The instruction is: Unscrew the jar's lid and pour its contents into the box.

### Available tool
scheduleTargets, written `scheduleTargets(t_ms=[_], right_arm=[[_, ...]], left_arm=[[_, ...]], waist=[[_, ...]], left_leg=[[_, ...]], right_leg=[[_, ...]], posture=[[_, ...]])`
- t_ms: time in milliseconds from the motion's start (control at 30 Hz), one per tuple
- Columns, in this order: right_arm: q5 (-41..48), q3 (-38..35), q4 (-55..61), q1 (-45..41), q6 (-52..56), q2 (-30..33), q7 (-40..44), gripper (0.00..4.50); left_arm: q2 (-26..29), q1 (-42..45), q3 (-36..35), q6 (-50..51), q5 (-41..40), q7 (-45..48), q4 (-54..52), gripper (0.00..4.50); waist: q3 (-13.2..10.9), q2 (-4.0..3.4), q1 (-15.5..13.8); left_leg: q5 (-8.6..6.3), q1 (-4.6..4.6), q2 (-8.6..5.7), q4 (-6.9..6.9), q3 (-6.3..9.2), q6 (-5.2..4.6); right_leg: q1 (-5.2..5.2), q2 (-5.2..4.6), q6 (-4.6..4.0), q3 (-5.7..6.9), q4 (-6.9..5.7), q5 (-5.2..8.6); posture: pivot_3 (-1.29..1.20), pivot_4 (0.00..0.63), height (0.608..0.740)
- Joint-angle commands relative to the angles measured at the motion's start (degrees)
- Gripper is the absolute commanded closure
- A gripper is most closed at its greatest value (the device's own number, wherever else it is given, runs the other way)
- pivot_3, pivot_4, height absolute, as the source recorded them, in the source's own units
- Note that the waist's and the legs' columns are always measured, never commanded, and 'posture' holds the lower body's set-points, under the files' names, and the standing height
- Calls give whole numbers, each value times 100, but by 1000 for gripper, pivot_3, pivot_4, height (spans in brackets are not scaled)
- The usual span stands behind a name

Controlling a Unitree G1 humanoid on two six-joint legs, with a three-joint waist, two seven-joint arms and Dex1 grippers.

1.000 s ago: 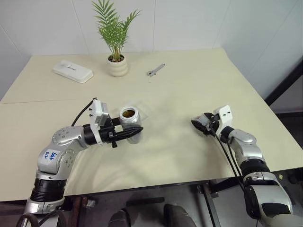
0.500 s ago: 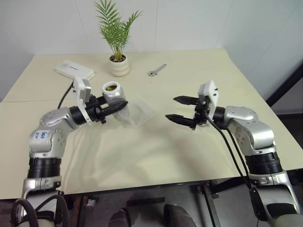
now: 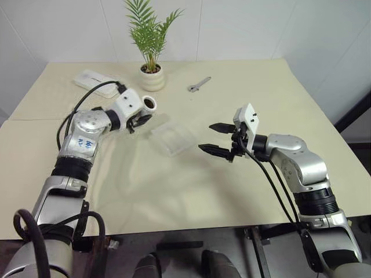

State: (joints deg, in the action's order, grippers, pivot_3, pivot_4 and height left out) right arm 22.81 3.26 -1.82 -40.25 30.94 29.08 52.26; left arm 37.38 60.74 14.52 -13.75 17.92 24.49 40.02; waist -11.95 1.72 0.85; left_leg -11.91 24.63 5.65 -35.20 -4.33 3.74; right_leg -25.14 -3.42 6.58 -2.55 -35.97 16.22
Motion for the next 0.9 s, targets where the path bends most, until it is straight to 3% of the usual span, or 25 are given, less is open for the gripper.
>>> scheduleTargets(t_ms=[33,100,233,400,700,900], right_arm=[[166,-348,430,198,133,130,-151,25],[175,-382,502,272,176,141,-191,25],[280,-495,702,495,316,109,-346,25],[447,-566,916,624,459,-10,-519,25],[582,-554,943,709,479,-87,-626,25],[559,-466,797,621,360,-183,-598,25]], left_arm=[[346,542,885,-959,2164,-2253,42,2579],[350,702,1088,-1130,2572,-2757,224,2579],[661,1009,2247,-758,4963,-4691,-147,2579],[544,1049,2815,-401,5903,-5509,217,2579],[618,1029,2979,-316,6266,-5745,75,2579],[800,789,2707,-641,5850,-5390,-327,2579]], waist=[[0,0,-13],[0,0,-32],[0,1,-73],[0,1,-84],[0,1,-88],[0,1,-83]], left_leg=[[0,0,0,0,-4,0],[-1,1,1,2,-13,1],[-4,2,1,3,-31,0],[-6,3,1,2,-47,-2],[-8,4,1,1,-58,-5],[-8,0,1,-2,-65,-5]], right_leg=[[-3,0,0,-2,-1,0],[-13,0,1,-9,-4,0],[-27,0,3,-23,-7,-2],[-34,0,6,-34,-8,-3],[-40,-1,7,-43,-11,-4],[-40,0,9,-50,-20,-5]], posture=[[0,150,740],[0,150,740],[0,150,740],[0,150,740],[0,150,740],[0,150,740]])
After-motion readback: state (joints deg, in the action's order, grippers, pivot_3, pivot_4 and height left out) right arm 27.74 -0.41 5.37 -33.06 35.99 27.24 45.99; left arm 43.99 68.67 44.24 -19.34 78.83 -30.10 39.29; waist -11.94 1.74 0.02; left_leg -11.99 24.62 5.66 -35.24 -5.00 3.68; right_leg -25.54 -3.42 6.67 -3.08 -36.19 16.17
